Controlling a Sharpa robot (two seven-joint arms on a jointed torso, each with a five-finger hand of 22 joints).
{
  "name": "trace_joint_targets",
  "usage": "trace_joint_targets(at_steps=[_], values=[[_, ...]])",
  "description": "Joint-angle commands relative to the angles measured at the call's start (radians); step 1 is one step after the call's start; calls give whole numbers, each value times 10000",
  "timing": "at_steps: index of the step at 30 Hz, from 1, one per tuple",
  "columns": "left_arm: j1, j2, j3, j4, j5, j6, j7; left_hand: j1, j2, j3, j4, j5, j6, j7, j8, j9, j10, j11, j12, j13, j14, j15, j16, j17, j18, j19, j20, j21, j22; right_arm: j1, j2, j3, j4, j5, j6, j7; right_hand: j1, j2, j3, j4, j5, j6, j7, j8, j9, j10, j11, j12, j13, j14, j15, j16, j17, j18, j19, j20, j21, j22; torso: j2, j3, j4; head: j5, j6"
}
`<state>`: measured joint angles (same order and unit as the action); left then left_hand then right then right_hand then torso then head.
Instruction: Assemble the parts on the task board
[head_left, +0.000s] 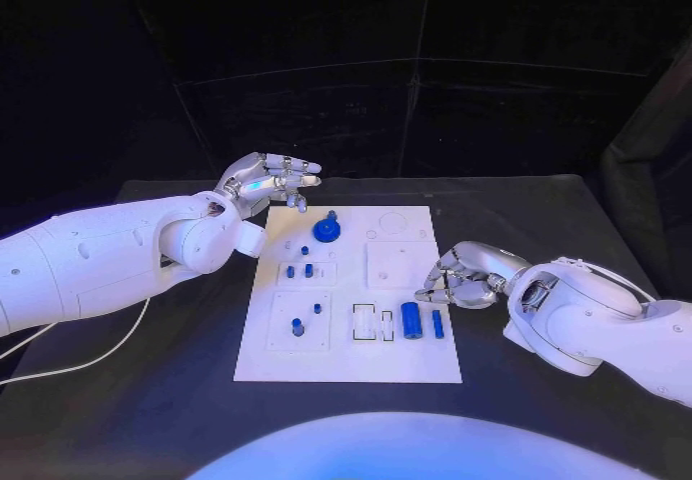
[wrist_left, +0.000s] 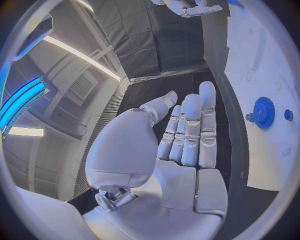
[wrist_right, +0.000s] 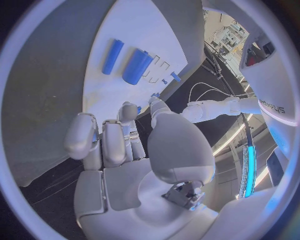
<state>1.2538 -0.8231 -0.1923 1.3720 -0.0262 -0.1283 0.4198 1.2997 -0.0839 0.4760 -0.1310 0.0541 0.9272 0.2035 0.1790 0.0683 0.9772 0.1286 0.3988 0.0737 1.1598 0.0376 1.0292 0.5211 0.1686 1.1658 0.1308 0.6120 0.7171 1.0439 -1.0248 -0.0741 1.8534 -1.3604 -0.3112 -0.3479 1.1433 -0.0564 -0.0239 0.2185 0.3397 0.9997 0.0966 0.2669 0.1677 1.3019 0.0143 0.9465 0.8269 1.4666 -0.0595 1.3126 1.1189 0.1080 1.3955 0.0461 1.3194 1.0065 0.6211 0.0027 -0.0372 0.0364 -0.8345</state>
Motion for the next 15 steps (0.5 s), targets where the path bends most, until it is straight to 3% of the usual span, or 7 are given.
trace_joint_targets(at_steps=[1,7,12,15], values=[[7,-19,5,16,40,127,33,31,102,-52,18,-23,-35,30,30,-15,-96,-3,52,-14,-84,-16,-59,-12,136,-41,-3,-69,-12,-66,99,-5,-6,-198,583,-1160,-57,52,-185,231,-70,-126,-1,133,109,-98,-15,139,264,352,-20,55,-8,-101,22,-28,49,-18,-7,-12,-6,-19,7],[3,-30,4,17,40,138,28,31,102,-52,18,-23,-35,30,30,-15,-96,-3,52,-14,-84,-16,-59,-12,136,-41,-3,-69,-12,-272,451,-9,-134,-255,742,-1496,34,7,-487,465,-135,-290,10,298,256,-242,11,149,455,357,-11,113,62,-111,28,-20,64,35,13,7,-18,9,-3],[-1,-31,4,15,40,150,23,31,102,-52,18,-23,-35,30,30,-15,-96,-3,52,-14,-84,-16,-59,-12,136,-41,-3,-69,-12,-358,646,-10,-228,-265,943,-1679,82,-41,-695,608,-205,-405,23,409,352,-277,25,229,657,361,3,153,113,-115,27,-8,70,59,14,-7,-18,-1,-11],[-3,-33,3,6,40,152,19,31,102,-52,18,-23,-35,30,30,-15,-96,-3,52,-14,-84,-16,-59,-12,136,-41,-3,-69,-12,-395,750,-10,-301,-275,1067,-1796,109,-57,-805,658,-240,-461,26,476,407,-204,29,430,929,375,8,213,204,-119,33,-4,83,89,16,-8,-29,50,-79]])
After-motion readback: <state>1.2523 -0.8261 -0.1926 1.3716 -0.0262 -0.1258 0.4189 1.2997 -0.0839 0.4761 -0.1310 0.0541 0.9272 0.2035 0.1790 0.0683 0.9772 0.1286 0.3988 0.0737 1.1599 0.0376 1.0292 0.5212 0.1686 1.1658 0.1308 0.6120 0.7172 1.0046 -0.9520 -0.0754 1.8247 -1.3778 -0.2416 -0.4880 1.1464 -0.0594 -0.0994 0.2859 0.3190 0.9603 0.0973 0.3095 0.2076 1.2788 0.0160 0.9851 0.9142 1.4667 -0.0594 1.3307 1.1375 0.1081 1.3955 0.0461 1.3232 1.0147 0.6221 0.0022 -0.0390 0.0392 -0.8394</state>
